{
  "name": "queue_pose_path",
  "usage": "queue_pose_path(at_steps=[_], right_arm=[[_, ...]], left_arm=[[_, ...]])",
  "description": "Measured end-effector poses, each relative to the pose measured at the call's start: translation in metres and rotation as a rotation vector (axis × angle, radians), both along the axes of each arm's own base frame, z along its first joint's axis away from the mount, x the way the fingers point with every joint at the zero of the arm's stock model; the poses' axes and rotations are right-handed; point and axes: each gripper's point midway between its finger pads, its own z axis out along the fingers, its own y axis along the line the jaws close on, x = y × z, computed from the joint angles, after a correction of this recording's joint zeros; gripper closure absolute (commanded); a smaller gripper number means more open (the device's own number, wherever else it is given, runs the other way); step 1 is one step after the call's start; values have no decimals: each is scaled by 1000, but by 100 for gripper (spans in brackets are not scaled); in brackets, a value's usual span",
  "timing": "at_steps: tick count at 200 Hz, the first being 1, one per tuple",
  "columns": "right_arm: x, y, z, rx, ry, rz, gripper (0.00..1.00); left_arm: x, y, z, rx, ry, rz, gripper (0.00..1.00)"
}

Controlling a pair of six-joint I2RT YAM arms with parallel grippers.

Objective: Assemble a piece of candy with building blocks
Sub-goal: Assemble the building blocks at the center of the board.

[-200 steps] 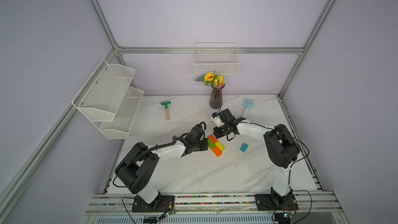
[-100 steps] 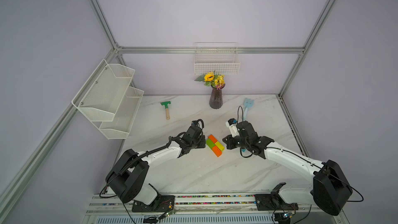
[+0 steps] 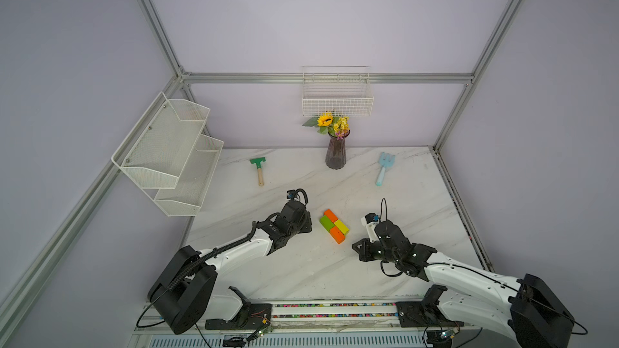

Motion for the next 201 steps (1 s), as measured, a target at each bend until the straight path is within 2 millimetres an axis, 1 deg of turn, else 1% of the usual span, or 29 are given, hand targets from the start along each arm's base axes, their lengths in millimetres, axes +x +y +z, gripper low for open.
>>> queue_pose_path(at_steps=[22, 51, 94, 113, 163, 201], right_arm=[[2, 2, -13, -19, 26, -4, 100], [6, 4, -20, -28, 26, -10, 100], [11, 10, -35, -49, 50, -7, 100], [14, 13, -36, -47, 48, -4, 100], [27, 25, -27, -20, 17, -4, 100], [31, 29, -30, -27, 19, 1, 100]], left_arm=[[1, 1, 1, -1, -5, 5, 100], [-1, 5, 4, -3, -21, 15, 100], [-2, 7, 5, -4, -25, 20, 100], [-2, 7, 4, -3, -25, 20, 100], [-2, 7, 3, -2, -22, 20, 100], [-2, 7, 3, 0, -20, 20, 100]])
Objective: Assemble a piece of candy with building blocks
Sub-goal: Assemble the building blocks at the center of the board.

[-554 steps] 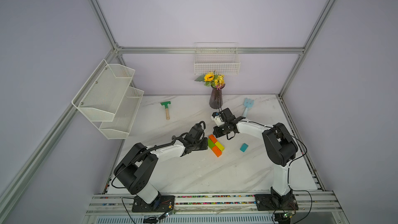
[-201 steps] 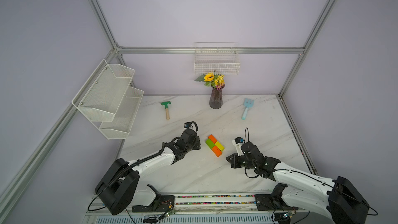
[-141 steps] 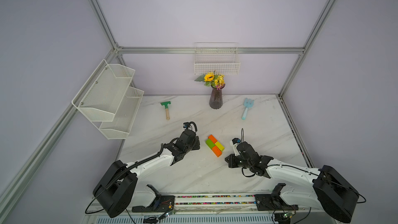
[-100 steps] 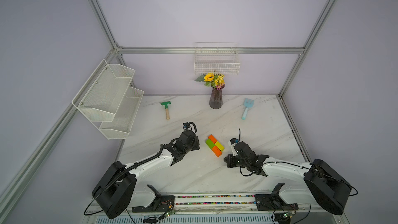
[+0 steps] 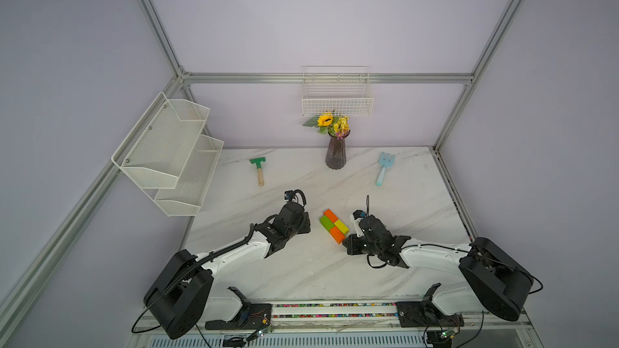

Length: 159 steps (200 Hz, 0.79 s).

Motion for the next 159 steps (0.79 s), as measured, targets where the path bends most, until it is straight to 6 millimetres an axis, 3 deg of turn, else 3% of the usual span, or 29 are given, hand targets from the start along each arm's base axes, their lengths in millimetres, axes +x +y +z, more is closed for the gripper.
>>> queue_pose_path(at_steps=[159], right_arm=[[8, 6, 7, 0, -25, 7, 100]], left_arm=[[0, 0, 0, 1, 1, 0, 100]])
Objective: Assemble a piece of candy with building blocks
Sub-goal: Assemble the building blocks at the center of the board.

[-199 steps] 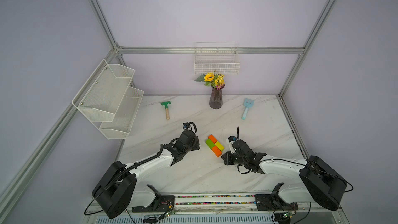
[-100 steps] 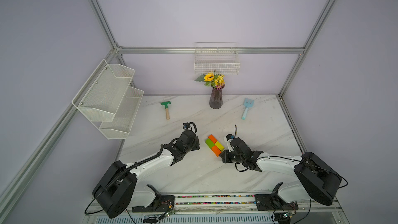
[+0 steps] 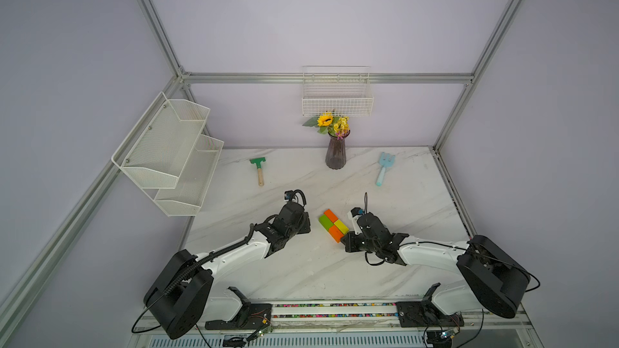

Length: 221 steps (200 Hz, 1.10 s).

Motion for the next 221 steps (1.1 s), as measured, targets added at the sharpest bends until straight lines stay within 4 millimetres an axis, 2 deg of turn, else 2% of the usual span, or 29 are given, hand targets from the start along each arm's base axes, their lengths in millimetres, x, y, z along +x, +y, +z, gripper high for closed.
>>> queue_pose_path(at_steps=[221], right_arm=[[5, 3, 4, -6, -16, 9, 100]], left_arm=[[-1, 1, -4, 9, 13, 0, 100]])
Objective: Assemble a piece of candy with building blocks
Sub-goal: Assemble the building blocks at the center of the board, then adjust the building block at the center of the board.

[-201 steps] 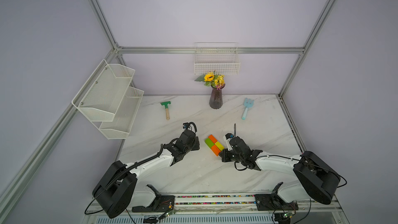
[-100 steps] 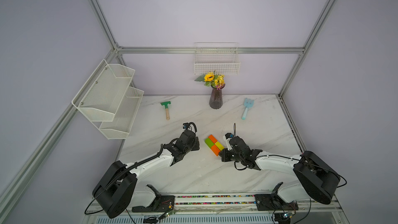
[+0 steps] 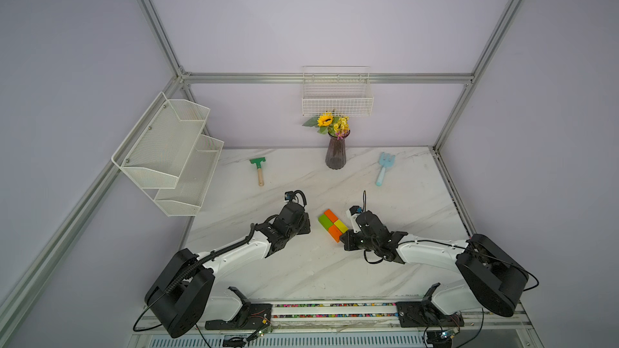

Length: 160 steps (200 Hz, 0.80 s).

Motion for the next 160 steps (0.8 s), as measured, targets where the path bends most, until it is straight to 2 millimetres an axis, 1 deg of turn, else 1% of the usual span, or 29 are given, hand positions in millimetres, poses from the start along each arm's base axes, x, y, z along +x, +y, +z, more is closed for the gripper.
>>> queue_pose_path(at_steps=[21, 34, 46, 54, 62, 76, 77, 81, 85, 92, 100, 120, 134, 147, 160], right_arm=[[-1, -1, 5, 6, -6, 2, 100], [-1, -1, 16, 22, -28, 3, 100], [1, 1, 31, 42, -57, 6, 100], [4, 4, 42, 57, -76, 10, 100], [7, 8, 52, 70, -94, 16, 92], [15, 18, 69, 87, -123, 37, 85], [16, 18, 69, 87, -124, 39, 84], [18, 22, 74, 92, -129, 47, 75], [21, 26, 78, 98, -131, 53, 71], [26, 32, 83, 99, -137, 65, 70], [30, 40, 87, 94, -144, 86, 71], [42, 61, 94, 72, -148, 135, 70], [49, 75, 98, 43, -151, 163, 67], [54, 88, 101, 10, -152, 184, 67], [59, 101, 105, -19, -147, 204, 64]], left_arm=[[0, 0, 0, 2, 0, 1, 100], [0, 2, 0, 7, 0, 6, 100], [0, 4, 0, 11, 0, 11, 100], [0, 6, 1, 11, -1, 16, 94], [1, 9, 3, 7, -5, 22, 85], [2, 17, 7, -10, -11, 46, 70], [2, 18, 7, -9, -13, 47, 68], [2, 21, 8, -21, -13, 59, 63], [1, 25, 9, -22, -17, 64, 57], [1, 32, 11, -43, -21, 84, 47], [-1, 41, 13, -73, -27, 112, 40], [-8, 67, 17, -149, -59, 186, 31], [-15, 81, 19, -197, -82, 228, 28], [-20, 87, 20, -227, -94, 246, 27], [-22, 88, 20, -242, -97, 250, 27]])
